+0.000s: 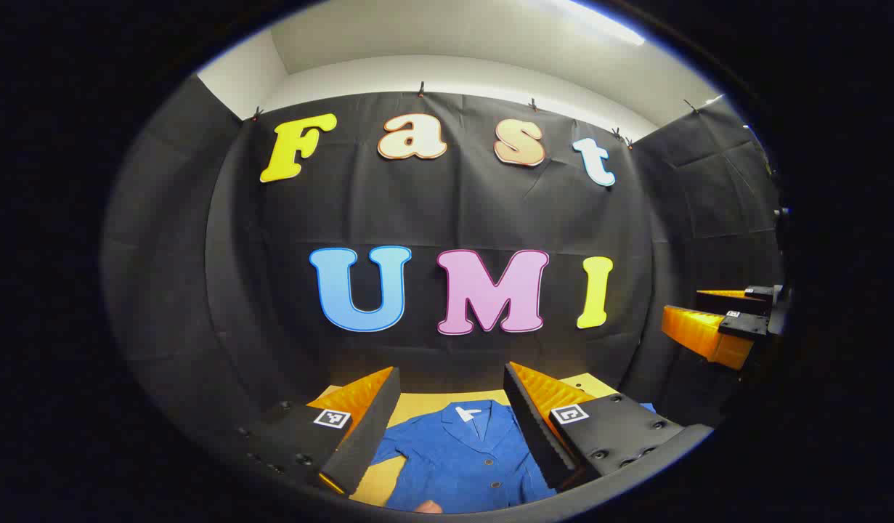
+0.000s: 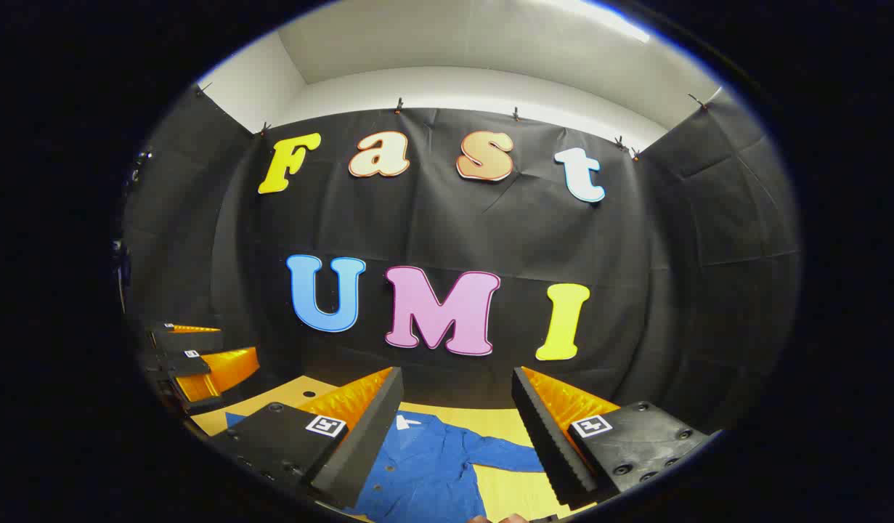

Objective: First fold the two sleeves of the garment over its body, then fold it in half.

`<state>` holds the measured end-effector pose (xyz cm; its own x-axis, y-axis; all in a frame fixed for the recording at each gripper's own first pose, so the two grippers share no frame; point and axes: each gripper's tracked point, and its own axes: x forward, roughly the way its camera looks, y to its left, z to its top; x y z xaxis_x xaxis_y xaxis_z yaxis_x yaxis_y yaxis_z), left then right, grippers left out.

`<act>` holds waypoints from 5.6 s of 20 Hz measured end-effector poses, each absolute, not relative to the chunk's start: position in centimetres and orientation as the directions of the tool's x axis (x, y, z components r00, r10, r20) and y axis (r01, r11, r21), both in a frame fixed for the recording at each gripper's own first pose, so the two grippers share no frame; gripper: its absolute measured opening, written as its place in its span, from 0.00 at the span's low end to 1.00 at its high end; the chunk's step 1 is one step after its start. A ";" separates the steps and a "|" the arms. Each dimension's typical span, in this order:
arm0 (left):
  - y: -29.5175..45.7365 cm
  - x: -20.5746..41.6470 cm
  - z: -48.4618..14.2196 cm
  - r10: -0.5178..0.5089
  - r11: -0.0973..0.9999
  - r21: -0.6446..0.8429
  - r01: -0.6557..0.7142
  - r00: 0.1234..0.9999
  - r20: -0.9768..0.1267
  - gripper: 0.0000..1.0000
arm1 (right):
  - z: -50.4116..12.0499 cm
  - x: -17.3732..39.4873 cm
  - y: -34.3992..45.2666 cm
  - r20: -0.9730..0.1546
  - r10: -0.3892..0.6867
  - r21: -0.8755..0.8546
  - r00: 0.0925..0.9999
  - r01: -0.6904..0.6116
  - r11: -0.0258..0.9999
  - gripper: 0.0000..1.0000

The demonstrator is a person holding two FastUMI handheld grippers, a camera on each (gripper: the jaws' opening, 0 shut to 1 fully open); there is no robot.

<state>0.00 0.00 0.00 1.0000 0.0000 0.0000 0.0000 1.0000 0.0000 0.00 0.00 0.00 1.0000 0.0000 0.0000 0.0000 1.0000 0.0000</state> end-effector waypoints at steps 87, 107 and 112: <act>17.2 6.6 -10.7 0.273 0.959 -0.012 -0.285 0.929 -0.249 0.86 | -30.8 27.1 -19.8 -0.889 -0.003 0.095 0.458 0.191 0.977 0.05; 27.5 -6.7 -17.9 0.552 0.785 -0.109 -0.609 0.769 -0.323 0.83 | -44.9 29.4 26.5 -0.879 0.441 0.394 0.180 -0.248 0.885 0.05; 27.5 -9.9 -20.3 0.579 0.732 -0.093 -0.675 0.688 -0.438 0.85 | -46.9 28.0 31.1 -0.849 0.511 0.484 0.133 -0.193 0.854 0.12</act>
<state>-9.91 27.52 -20.33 0.6878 0.5790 -0.4379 -0.6754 0.7315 -0.0935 27.95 31.06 -46.86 0.1329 0.5115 -0.8489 -0.1926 0.8535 0.4841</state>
